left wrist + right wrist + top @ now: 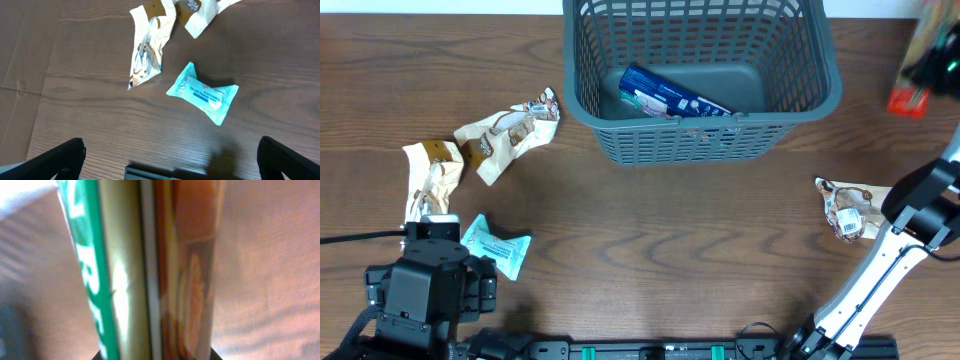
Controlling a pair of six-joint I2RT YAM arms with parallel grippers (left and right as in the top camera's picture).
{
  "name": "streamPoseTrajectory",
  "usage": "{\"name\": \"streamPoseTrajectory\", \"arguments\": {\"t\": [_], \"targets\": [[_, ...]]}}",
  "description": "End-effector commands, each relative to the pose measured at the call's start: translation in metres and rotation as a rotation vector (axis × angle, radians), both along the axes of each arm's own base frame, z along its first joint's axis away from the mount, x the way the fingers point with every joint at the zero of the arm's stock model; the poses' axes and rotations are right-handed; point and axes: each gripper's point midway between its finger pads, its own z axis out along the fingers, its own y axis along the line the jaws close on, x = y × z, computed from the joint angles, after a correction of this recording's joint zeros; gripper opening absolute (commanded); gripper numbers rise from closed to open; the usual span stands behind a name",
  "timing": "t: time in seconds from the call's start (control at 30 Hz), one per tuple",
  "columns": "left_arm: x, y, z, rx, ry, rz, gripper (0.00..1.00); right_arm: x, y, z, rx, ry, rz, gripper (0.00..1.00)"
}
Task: Pack container
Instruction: 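Grasp the spaghetti packet with the right gripper and lift it, then carry the spaghetti packet over the basket with the right gripper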
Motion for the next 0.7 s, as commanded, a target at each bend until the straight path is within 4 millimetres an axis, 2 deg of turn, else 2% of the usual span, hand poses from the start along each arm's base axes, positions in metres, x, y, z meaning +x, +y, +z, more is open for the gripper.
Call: {"name": "streamPoseTrajectory", "arguments": {"t": [0.0,0.07,0.13,0.23,0.37,0.5,0.67], "targets": [[-0.001,-0.002,0.004,-0.019,-0.013,-0.002,0.99,-0.003,0.044,0.177,-0.001,-0.398,0.116,0.02],[-0.001,-0.002,0.004,-0.020,-0.013,-0.003,0.99,-0.011,0.066,0.232,-0.005,-0.535,0.192,0.02],[-0.001,-0.002,0.004,-0.020,-0.013,-0.003,0.99,-0.021,0.087,0.272,0.007,-0.633,0.247,0.01],[-0.001,-0.002,0.004,-0.020,-0.013,-0.003,0.99,-0.038,0.126,0.324,0.054,-0.765,0.369,0.01],[-0.001,-0.002,0.004,-0.020,-0.013,-0.003,0.98,-0.064,0.196,0.383,0.094,-0.926,0.609,0.01],[-0.001,-0.002,0.004,-0.020,-0.013,-0.003,0.99,-0.073,0.252,0.403,0.104,-0.986,0.751,0.01],[-0.001,-0.002,0.004,-0.020,-0.013,-0.003,0.99,-0.077,0.318,0.395,0.153,-0.984,0.923,0.01]]}}
